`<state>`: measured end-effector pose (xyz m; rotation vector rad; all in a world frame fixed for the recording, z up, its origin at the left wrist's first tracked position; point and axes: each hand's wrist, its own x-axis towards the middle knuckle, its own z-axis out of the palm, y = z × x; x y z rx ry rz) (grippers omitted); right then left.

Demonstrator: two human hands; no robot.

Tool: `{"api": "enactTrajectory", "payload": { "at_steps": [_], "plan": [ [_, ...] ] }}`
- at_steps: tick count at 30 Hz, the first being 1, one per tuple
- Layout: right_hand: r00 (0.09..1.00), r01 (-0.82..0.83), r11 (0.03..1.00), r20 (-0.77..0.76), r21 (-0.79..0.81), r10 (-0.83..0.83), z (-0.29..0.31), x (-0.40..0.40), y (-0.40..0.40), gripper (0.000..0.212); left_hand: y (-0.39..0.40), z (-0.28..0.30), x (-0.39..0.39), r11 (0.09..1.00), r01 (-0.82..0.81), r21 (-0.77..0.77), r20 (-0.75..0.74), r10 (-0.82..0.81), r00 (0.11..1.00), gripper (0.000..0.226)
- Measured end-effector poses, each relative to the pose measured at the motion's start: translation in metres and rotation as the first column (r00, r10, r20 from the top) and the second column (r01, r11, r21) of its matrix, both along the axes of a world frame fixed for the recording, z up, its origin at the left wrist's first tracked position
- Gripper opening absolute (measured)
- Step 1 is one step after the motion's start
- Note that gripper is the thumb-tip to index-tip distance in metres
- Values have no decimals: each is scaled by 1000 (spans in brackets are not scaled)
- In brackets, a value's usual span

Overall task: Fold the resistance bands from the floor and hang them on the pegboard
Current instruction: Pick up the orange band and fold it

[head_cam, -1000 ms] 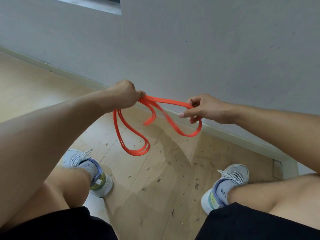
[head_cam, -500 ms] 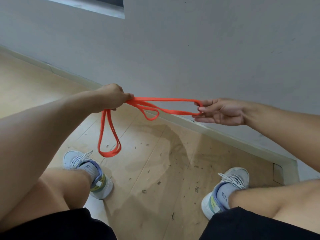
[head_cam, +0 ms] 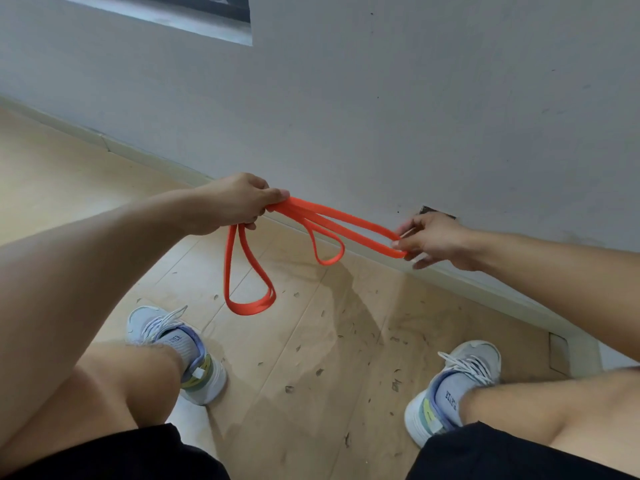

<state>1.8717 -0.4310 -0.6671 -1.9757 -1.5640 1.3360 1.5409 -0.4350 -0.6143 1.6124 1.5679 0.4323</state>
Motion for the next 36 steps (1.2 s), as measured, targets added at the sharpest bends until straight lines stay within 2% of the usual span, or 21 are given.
{"api": "enactTrajectory", "payload": {
  "at_steps": [4, 6, 9, 12, 14, 17, 19, 21, 25, 29, 33, 36],
  "plan": [
    [957, -228, 968, 159, -108, 243, -8, -7, -6, 18, -6, 5, 6, 997, 76, -8, 37, -75, 996, 37],
    [929, -309, 948, 192, -70, 317, -8, -16, -8, 29, -9, 7, 12, 995, 100, -1, 29, -100, 995, 37],
    [922, -376, 920, 139, 108, 361, 4, -37, -11, 46, -12, 6, 20, 992, 129, 11, 4, -129, 992, 38],
    [891, -435, 873, -32, 219, 452, 23, -62, -21, 53, -16, 5, 27, 987, 160, 23, -15, -159, 987, 39],
    [853, -500, 826, -16, 258, 521, 30, -76, -28, 56, -18, 4, 32, 984, 177, 36, -28, -176, 984, 41],
    [867, -481, 789, 76, 382, 492, 34, -92, -36, 46, -21, 5, 36, 977, 208, 38, -18, -208, 978, 45],
    [901, -413, 773, 94, 482, 423, 35, -97, -38, 30, -24, 6, 39, 972, 230, 45, -8, -230, 973, 46],
    [916, -384, 769, 102, 512, 389, 39, -95, -36, 24, -26, 8, 39, 970, 237, 57, 15, -238, 971, 45],
    [904, -417, 756, 147, 505, 401, 54, -84, -31, 17, -27, 11, 34, 958, 288, 16, 78, -288, 954, 53],
    [909, -401, 770, 108, 496, 404, 75, -68, -27, 16, -26, 13, 32, 948, 310, 67, -3, -311, 951, 25],
    [916, -389, 800, 101, 457, 387, 95, -41, -26, 13, -31, 18, 29, 962, 263, 73, 70, -267, 961, 21],
    [898, -439, 824, 187, 358, 398, 107, -26, -34, 14, -41, 29, 31, 964, 247, 100, 115, -258, 959, 17]
  ]
}}
